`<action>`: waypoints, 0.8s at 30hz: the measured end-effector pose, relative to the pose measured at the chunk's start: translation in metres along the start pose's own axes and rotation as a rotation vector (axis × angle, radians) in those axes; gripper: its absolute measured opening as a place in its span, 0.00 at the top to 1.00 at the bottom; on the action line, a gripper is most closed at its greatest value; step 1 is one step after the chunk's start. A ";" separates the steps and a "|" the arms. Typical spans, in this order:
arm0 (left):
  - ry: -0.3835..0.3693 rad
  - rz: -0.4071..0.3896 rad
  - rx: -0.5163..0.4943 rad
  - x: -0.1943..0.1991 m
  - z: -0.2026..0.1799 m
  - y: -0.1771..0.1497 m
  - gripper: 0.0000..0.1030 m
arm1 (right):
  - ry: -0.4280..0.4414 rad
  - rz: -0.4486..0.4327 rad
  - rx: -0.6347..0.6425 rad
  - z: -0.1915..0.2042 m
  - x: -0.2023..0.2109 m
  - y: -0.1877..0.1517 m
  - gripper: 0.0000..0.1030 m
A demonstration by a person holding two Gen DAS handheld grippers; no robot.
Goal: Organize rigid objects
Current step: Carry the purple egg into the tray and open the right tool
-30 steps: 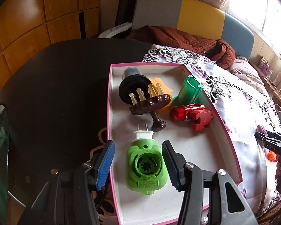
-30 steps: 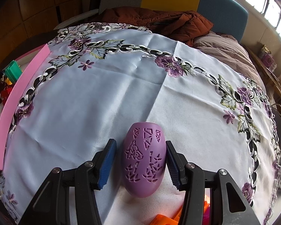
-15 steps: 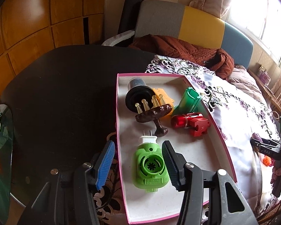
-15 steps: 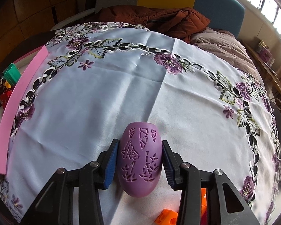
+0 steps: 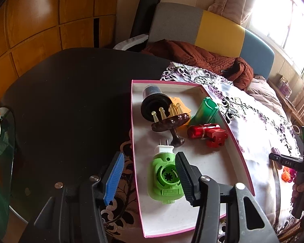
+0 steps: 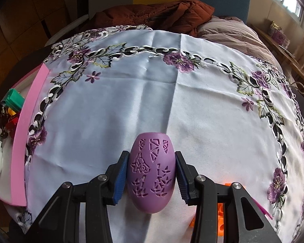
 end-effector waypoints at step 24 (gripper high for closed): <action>0.011 0.008 0.050 -0.006 0.020 0.000 0.48 | 0.348 -0.100 0.424 0.244 0.059 -0.010 0.57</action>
Point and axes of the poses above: each gripper's, at about its wrist camera, not at the fingertips, and x roughly against the way its jaws point, z to its left, y to its top, the point moved 3 cm from there along -x, roughly the way its jaws point, and after that the axes turned 12 degrees about z, right-handed, at the moved point
